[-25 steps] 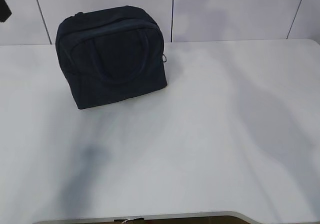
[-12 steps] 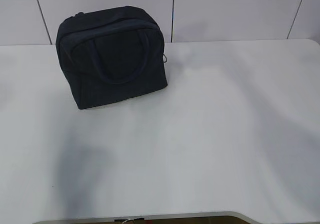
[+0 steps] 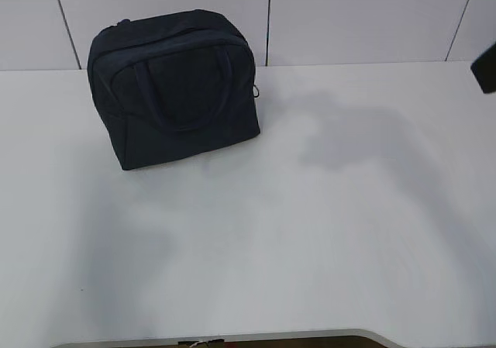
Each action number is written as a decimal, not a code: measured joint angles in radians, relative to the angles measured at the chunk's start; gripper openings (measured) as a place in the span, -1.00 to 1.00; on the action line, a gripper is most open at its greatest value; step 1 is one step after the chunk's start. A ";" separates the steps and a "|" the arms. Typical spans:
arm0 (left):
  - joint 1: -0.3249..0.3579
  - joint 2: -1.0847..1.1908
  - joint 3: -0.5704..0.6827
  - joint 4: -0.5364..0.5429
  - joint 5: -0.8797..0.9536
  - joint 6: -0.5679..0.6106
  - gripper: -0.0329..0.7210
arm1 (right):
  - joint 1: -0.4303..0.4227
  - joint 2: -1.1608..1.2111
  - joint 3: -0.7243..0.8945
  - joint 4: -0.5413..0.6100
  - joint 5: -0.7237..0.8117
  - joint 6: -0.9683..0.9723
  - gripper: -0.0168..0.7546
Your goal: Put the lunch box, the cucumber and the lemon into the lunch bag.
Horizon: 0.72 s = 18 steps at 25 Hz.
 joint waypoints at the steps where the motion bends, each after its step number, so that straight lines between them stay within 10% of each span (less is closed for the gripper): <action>1: 0.000 -0.034 0.027 -0.009 0.000 -0.002 -0.02 | 0.000 -0.034 0.034 0.009 -0.005 -0.017 0.06; 18: 0.000 -0.440 0.237 -0.039 0.010 -0.057 -0.02 | 0.000 -0.538 0.449 0.030 -0.057 -0.067 0.06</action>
